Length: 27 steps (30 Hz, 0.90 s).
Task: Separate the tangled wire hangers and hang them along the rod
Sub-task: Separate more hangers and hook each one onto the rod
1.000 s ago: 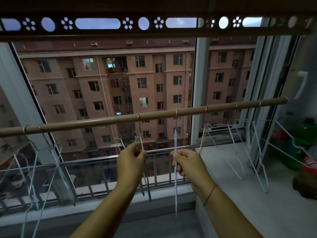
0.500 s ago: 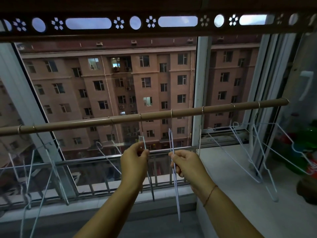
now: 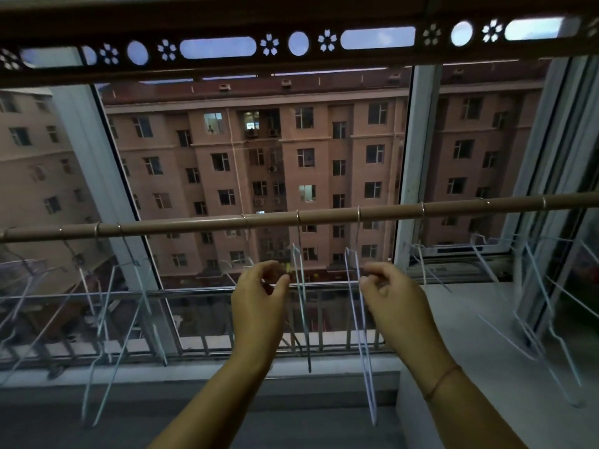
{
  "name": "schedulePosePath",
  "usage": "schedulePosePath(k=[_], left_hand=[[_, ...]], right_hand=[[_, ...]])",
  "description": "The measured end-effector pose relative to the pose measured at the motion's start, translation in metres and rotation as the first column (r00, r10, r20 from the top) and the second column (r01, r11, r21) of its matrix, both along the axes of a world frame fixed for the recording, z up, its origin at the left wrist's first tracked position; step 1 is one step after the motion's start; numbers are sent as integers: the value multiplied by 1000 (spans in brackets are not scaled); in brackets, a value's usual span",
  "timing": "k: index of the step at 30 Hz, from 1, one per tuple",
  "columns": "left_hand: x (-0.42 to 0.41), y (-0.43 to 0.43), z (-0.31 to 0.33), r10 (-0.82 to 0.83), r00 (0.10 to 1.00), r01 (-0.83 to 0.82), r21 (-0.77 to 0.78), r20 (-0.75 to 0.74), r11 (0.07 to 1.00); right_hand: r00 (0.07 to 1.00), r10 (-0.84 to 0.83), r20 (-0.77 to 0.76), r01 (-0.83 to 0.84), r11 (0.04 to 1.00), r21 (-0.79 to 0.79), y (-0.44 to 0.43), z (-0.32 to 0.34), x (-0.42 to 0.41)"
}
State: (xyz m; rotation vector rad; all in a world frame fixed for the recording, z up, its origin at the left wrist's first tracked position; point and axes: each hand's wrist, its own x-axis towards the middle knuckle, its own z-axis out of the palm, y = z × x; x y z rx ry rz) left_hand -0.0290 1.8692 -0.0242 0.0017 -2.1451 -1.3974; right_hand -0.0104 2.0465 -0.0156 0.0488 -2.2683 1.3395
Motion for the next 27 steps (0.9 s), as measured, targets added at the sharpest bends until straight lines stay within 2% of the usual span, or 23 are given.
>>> schedulePosePath(k=[3, 6, 10, 13, 19, 23, 27], left_hand=[[5, -31, 4, 43, 999, -43, 5, -30, 999], [10, -71, 8, 93, 994, -91, 23, -64, 996], [16, -131, 6, 165, 981, -164, 17, -104, 986], [20, -178, 3, 200, 974, -203, -9, -107, 979], [19, -260, 1, 207, 976, -209, -11, -65, 978], [15, -289, -2, 134, 990, -135, 32, 37, 990], [10, -295, -6, 49, 997, -52, 44, 65, 998]], right_hand=[[992, 103, -72, -100, 994, 51, -29, 18, 13], [974, 217, -69, -213, 975, 56, -65, 32, 25], [923, 384, -2, -384, 923, -29, -127, 32, 33], [888, 452, 87, -444, 890, -98, -181, 17, 28], [895, 410, 177, -388, 910, -146, -271, -19, 4], [952, 254, 169, -242, 966, -88, -305, -31, -8], [970, 179, 164, -159, 979, -130, -317, -34, -15]])
